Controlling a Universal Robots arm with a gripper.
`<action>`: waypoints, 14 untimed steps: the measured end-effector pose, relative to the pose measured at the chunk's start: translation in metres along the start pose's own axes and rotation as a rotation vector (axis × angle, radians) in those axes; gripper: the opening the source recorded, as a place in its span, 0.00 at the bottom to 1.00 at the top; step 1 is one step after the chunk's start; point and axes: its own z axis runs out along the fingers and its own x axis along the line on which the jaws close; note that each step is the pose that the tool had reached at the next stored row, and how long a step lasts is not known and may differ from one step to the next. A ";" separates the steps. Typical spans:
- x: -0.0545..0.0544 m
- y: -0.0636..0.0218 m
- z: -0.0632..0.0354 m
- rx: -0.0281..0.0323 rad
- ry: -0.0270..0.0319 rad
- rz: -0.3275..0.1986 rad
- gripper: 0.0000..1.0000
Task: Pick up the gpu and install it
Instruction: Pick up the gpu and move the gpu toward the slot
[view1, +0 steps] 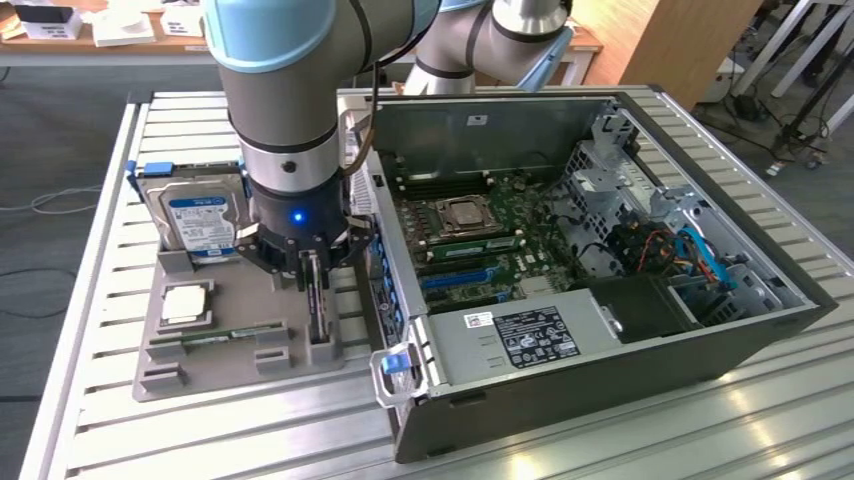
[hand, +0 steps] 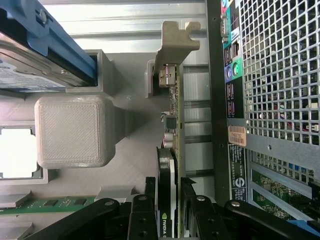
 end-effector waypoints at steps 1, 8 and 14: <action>0.000 0.0000 0.0000 0.0000 0.0000 0.000 0.33; 0.000 0.0000 0.0000 0.0000 0.0000 0.000 0.27; 0.000 0.0000 0.0000 0.0000 0.0000 0.000 0.27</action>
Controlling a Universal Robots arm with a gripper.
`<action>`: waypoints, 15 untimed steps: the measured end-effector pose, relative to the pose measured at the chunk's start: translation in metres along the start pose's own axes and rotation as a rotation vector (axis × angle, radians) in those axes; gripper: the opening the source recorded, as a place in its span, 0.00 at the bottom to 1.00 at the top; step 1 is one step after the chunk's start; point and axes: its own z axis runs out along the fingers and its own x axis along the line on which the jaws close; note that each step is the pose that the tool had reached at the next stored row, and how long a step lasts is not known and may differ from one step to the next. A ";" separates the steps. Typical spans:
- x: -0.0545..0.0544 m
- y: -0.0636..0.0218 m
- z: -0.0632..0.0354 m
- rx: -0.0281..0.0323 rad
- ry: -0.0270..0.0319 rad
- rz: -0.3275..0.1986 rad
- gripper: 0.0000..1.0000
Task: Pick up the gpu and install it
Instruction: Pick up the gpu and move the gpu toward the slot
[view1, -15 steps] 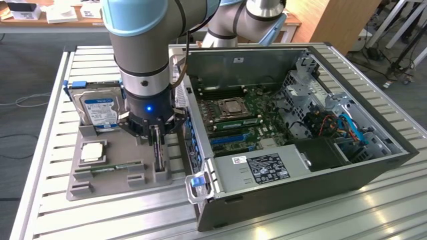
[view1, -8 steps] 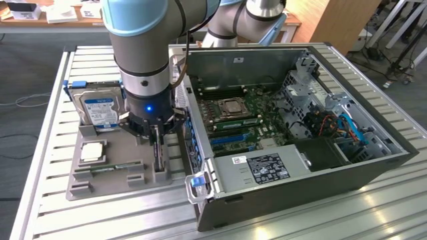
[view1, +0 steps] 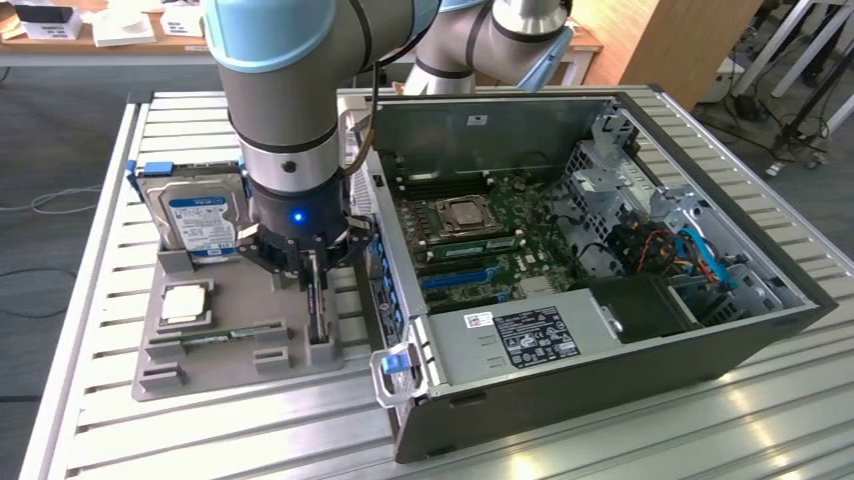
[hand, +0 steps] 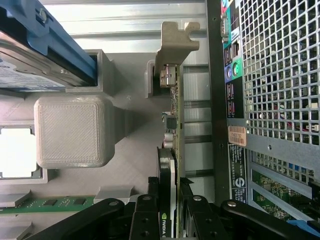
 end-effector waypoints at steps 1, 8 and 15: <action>0.000 0.0000 0.0000 0.0000 0.0000 0.000 0.27; 0.000 0.0002 -0.0051 0.0008 0.0002 0.000 0.27; -0.001 0.0007 -0.0153 0.0049 0.0001 0.000 0.27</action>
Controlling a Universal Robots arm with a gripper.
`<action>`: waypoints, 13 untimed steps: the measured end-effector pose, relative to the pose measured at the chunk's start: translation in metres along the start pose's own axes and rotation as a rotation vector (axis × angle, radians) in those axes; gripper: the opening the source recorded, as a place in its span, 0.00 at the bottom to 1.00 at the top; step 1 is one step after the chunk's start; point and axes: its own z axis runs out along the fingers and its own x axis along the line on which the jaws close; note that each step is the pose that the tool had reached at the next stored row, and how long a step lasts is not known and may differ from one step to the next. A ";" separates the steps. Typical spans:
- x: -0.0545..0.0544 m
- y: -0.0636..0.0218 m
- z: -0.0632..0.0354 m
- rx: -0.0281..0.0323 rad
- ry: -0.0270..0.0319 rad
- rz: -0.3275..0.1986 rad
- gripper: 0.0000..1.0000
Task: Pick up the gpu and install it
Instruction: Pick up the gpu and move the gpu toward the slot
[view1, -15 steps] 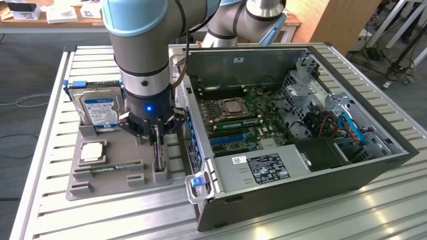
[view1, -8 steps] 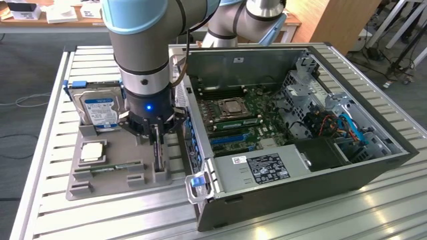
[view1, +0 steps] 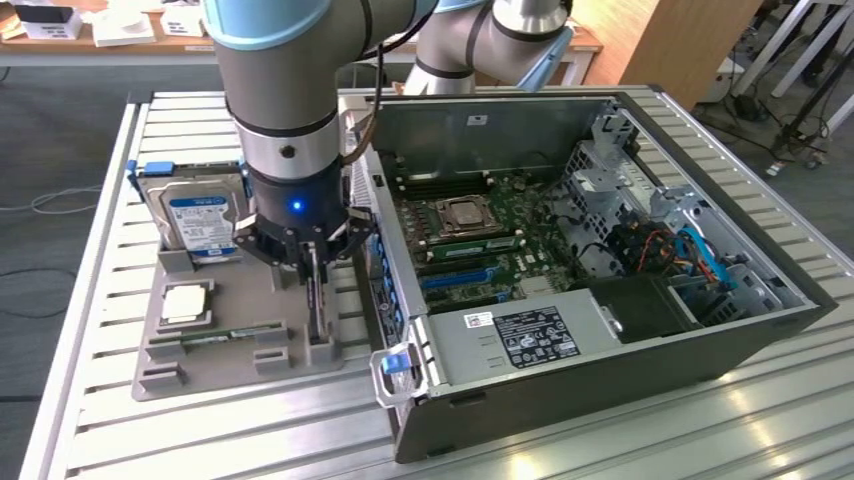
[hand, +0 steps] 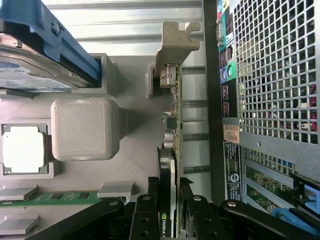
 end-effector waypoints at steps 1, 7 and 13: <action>0.000 0.0001 -0.0019 0.0008 0.0001 0.000 0.27; -0.001 0.0006 -0.0154 0.0051 0.0002 0.000 0.27; -0.001 0.0013 -0.0321 0.0090 0.0004 0.000 0.27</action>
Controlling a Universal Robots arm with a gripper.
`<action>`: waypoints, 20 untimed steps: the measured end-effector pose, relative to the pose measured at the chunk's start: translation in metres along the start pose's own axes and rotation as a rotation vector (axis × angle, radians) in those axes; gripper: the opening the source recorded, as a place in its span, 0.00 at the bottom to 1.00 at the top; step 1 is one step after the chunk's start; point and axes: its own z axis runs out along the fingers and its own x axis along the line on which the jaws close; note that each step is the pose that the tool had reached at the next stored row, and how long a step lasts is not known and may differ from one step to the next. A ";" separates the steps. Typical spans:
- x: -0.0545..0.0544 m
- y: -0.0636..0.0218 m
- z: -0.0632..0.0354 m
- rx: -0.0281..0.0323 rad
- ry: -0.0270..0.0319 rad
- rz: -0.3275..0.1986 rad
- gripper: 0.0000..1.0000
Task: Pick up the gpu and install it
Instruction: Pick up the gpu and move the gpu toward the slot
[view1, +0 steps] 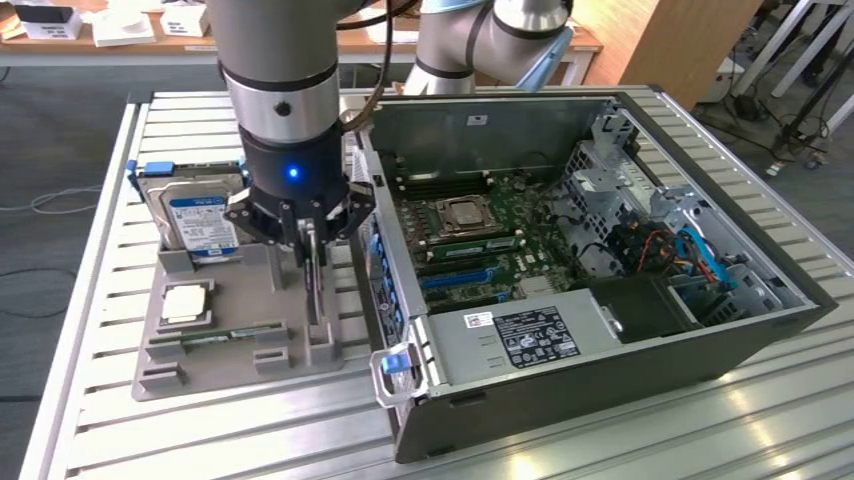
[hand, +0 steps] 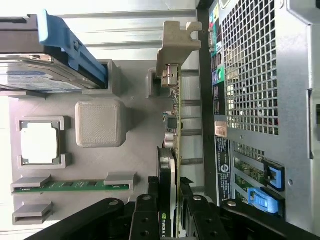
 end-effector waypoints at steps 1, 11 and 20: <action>0.000 0.0001 -0.0037 0.0003 0.0000 0.000 0.27; -0.001 0.0013 -0.0418 0.0010 0.0002 0.000 0.27; -0.002 0.0024 -0.0769 0.0010 0.0002 0.000 0.27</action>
